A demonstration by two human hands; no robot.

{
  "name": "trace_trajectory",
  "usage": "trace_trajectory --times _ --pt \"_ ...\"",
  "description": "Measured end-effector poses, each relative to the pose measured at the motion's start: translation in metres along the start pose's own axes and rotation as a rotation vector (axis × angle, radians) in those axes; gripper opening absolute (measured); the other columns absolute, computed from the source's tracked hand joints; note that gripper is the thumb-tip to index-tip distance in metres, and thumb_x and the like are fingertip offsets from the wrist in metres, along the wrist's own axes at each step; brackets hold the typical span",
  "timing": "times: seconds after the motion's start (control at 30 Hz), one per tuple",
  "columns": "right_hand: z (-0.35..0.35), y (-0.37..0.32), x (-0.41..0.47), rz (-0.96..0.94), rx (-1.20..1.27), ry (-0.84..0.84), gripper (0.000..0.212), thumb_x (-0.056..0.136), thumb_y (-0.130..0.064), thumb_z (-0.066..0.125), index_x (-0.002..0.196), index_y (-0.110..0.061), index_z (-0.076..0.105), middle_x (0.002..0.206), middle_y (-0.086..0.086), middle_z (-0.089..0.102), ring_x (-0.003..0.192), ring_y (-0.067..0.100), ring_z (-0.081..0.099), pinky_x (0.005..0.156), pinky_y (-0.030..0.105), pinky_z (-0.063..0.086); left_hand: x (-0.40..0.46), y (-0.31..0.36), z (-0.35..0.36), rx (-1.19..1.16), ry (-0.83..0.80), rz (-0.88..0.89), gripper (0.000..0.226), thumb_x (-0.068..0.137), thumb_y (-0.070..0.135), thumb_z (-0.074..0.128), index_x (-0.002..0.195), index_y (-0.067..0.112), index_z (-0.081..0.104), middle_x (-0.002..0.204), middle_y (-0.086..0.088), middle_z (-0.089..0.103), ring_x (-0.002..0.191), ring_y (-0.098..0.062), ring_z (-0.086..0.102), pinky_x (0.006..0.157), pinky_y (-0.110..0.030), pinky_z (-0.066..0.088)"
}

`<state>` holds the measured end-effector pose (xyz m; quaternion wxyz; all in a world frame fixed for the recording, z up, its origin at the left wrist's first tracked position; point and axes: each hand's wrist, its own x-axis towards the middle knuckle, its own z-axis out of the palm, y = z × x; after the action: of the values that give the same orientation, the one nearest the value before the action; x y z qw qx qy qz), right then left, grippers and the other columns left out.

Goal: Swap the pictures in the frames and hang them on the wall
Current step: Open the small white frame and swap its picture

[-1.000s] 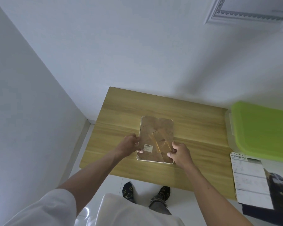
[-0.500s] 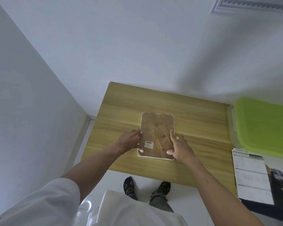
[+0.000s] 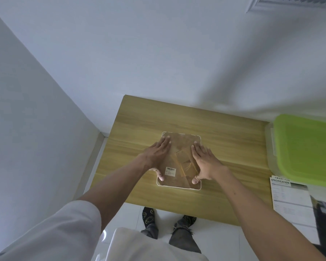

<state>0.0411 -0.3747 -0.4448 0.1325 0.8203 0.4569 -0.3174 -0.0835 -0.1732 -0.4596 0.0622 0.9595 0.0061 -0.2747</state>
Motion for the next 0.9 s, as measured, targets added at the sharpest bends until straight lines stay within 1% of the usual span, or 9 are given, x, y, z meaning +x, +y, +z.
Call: trace_trajectory --times 0.13,0.3,0.37,0.53,0.67,0.73,0.8,0.87,0.9 --pt "-0.003 0.003 0.002 -0.043 -0.020 0.001 0.147 0.062 -0.060 0.082 0.153 -0.002 -0.019 0.159 0.016 -0.028 0.149 0.027 -0.023 0.123 0.039 -0.009 0.009 0.001 -0.001 0.036 -0.009 0.004 0.169 0.037 0.077 0.080 0.148 -0.007 -0.016 0.156 -0.024 -0.024 0.145 -0.035 -0.024 0.123 -0.046 0.007" --pt "-0.004 0.000 0.005 -0.034 -0.008 -0.041 0.146 0.066 -0.057 0.082 0.150 -0.002 -0.024 0.157 0.016 -0.033 0.148 0.028 -0.025 0.123 0.044 -0.005 0.010 -0.005 -0.004 0.083 -0.003 0.050 0.170 0.039 0.083 0.074 0.145 -0.007 -0.023 0.151 -0.024 -0.035 0.141 -0.034 -0.032 0.122 -0.043 -0.008" --pt "-0.003 0.001 0.005 -0.032 -0.010 -0.054 0.145 0.067 -0.058 0.080 0.149 -0.003 -0.026 0.156 0.015 -0.036 0.147 0.027 -0.027 0.123 0.047 -0.005 0.012 -0.005 -0.004 0.066 -0.010 0.052 0.171 0.039 0.082 0.075 0.145 -0.007 -0.025 0.151 -0.023 -0.035 0.141 -0.033 -0.033 0.122 -0.043 -0.007" --pt "0.001 0.006 0.002 -0.022 -0.005 -0.052 0.145 0.066 -0.062 0.079 0.150 -0.008 -0.028 0.154 0.007 -0.039 0.146 0.022 -0.030 0.122 0.050 -0.006 0.017 0.003 -0.006 0.020 -0.062 -0.008 0.176 0.032 0.081 0.077 0.143 -0.006 -0.028 0.149 -0.024 -0.037 0.141 -0.037 -0.033 0.123 -0.046 0.005" --pt "-0.003 0.000 -0.001 0.032 -0.011 0.008 0.146 0.062 -0.061 0.081 0.153 -0.011 -0.021 0.159 0.005 -0.032 0.149 0.021 -0.024 0.123 0.050 -0.004 0.006 0.009 -0.014 -0.123 -0.063 -0.078 0.170 0.039 0.064 0.088 0.146 0.001 -0.027 0.151 -0.016 -0.039 0.141 -0.031 -0.034 0.123 -0.048 0.002" --pt "0.000 -0.006 -0.007 0.093 0.079 0.029 0.145 0.060 -0.051 0.087 0.156 -0.015 -0.016 0.161 0.008 -0.027 0.152 0.025 -0.015 0.123 0.047 0.005 -0.003 0.013 -0.011 -0.219 -0.029 -0.147 0.164 0.044 0.054 0.092 0.148 0.009 -0.027 0.150 -0.015 -0.041 0.139 -0.031 -0.036 0.120 -0.051 -0.007" --pt "0.009 -0.012 -0.013 0.183 0.314 0.061 0.138 0.061 -0.035 0.091 0.157 -0.021 -0.007 0.164 0.011 -0.016 0.152 0.029 0.003 0.120 0.041 0.022 -0.013 0.019 -0.002 -0.384 -0.007 -0.244 0.157 0.051 0.042 0.094 0.151 0.014 -0.024 0.151 -0.019 -0.039 0.140 -0.038 -0.033 0.117 -0.052 -0.010" --pt "0.019 -0.023 -0.019 0.258 0.624 0.105 0.121 0.069 -0.024 0.086 0.158 -0.023 0.004 0.165 0.009 -0.003 0.151 0.027 0.013 0.117 0.037 0.029 -0.021 0.024 0.011 -0.593 0.039 -0.307 0.146 0.055 0.035 0.093 0.153 0.015 -0.013 0.158 -0.019 -0.022 0.145 -0.041 -0.021 0.119 -0.052 0.001" --pt "0.021 -0.030 -0.021 0.282 0.756 0.151 0.107 0.072 -0.024 0.081 0.157 -0.021 0.016 0.164 0.007 0.008 0.150 0.026 0.018 0.117 0.037 0.029 -0.024 0.027 0.015 -0.676 0.082 -0.300 0.139 0.056 0.033 0.092 0.153 0.015 -0.005 0.160 -0.016 -0.007 0.146 -0.039 -0.011 0.121 -0.050 0.009"
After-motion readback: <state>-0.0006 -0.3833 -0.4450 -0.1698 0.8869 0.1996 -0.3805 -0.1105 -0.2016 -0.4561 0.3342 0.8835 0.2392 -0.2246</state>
